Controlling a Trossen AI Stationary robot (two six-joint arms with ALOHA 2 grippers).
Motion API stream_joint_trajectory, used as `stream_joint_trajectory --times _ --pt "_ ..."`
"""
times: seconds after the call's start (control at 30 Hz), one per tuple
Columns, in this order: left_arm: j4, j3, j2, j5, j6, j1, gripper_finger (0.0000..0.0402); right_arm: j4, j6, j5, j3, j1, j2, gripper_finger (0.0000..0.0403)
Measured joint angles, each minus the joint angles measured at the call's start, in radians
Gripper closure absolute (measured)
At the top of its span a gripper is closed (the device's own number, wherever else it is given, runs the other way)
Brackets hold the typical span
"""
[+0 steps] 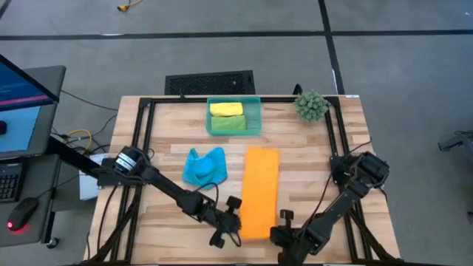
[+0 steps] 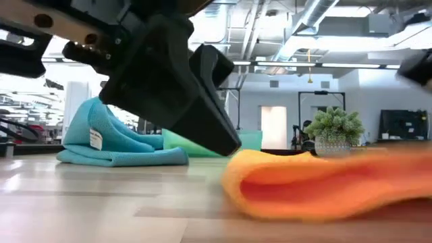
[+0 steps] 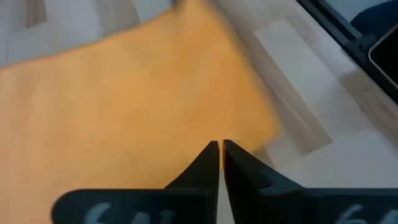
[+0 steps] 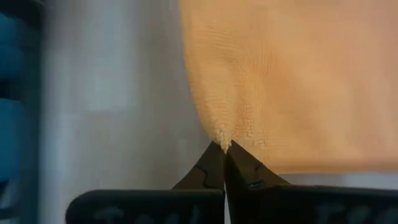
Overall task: Roll microfiber towels into tight, uniform cylinder then place into a basket
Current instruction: Roll the orange microfiber cloth
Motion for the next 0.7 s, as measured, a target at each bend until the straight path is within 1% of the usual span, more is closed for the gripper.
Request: stream_joint_trajectory --times 0.07,0.13,0.3,0.43,0.57,0.7 --pt "0.003 0.0 -0.011 0.001 -0.007 -0.002 0.0398 -0.006 -0.009 0.019 0.034 0.014 -0.002 0.0393" --pt "0.012 0.002 -0.014 0.0 -0.007 -0.007 0.0399 -0.032 -0.008 0.038 0.05 0.02 -0.003 0.0397" --pt "-0.027 0.002 -0.014 0.037 0.041 -0.019 0.0395 -0.064 0.031 0.051 0.051 0.01 -0.003 0.0391" --pt "-0.036 0.001 -0.014 0.032 0.044 -0.021 0.0392 -0.088 0.049 0.052 0.051 -0.012 -0.004 0.0395" --pt "-0.038 0.002 -0.014 0.027 0.048 -0.017 0.0369 -0.089 0.072 0.059 0.052 -0.041 -0.005 0.0397" --pt "-0.04 0.002 -0.014 0.026 0.047 -0.017 0.0325 -0.09 0.132 0.066 0.052 -0.084 -0.005 0.0392"
